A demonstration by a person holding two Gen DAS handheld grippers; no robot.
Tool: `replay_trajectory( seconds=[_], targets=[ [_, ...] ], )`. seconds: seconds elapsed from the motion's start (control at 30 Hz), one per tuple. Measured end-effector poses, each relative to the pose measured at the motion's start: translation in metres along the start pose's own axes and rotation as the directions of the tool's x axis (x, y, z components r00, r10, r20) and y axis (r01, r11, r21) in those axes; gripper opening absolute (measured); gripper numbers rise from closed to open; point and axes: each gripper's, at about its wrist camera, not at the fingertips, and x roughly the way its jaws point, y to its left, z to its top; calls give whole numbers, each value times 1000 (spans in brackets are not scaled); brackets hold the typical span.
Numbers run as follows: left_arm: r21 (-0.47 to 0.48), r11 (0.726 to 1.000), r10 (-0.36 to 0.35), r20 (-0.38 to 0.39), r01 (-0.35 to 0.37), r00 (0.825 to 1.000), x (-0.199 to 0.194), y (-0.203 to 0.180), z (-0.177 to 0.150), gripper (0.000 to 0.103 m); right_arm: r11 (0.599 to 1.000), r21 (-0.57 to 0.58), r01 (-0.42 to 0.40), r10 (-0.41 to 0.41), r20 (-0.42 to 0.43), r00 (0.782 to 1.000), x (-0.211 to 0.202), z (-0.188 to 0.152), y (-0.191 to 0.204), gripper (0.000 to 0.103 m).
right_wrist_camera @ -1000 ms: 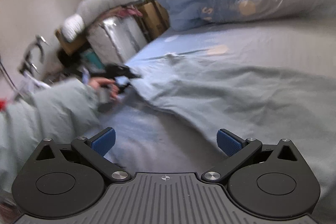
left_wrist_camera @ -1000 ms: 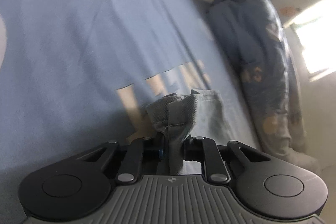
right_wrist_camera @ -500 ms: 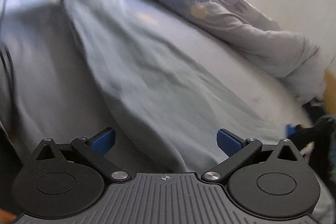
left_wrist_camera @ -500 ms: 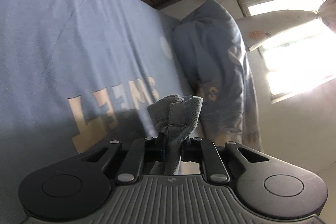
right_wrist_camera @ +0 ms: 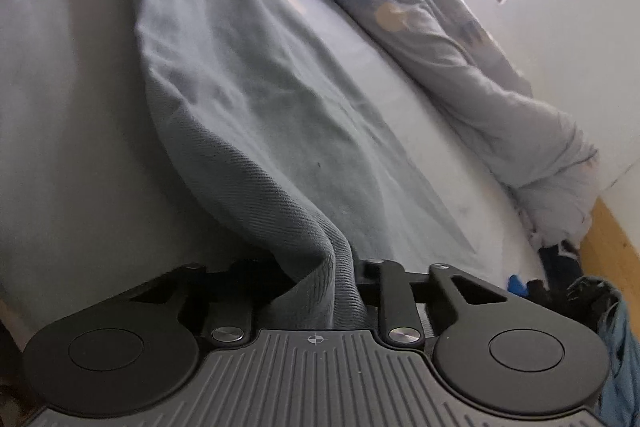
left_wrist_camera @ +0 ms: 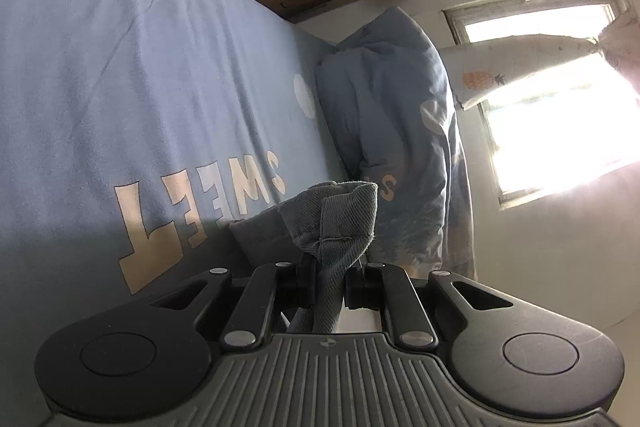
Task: Fold clothes
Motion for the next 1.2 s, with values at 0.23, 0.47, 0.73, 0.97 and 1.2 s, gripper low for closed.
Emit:
replay_trajectory(
  seconds=[0.23, 0.47, 0.73, 0.97, 1.2],
  targets=[
    [-9, 999, -42, 85, 43, 995, -23, 5, 15, 16, 998, -55, -23, 26, 48, 998, -1, 20, 11, 16],
    [-4, 1000, 15, 171, -14, 985, -64, 17, 42, 15, 992, -71, -104, 109, 73, 991, -12, 33, 53, 20],
    [-27, 977, 213, 107, -211, 971, -68, 49, 39, 21, 978, -42, -203, 207, 157, 966, -51, 42, 61, 95],
    [-30, 954, 299, 88, -298, 950, -81, 67, 31, 33, 969, -5, -245, 243, 158, 957, -42, 50, 44, 98],
    [-17, 941, 338, 127, -339, 932, -98, 69, 38, 85, 958, 33, -285, 275, 179, 945, -48, 47, 42, 102]
  ],
)
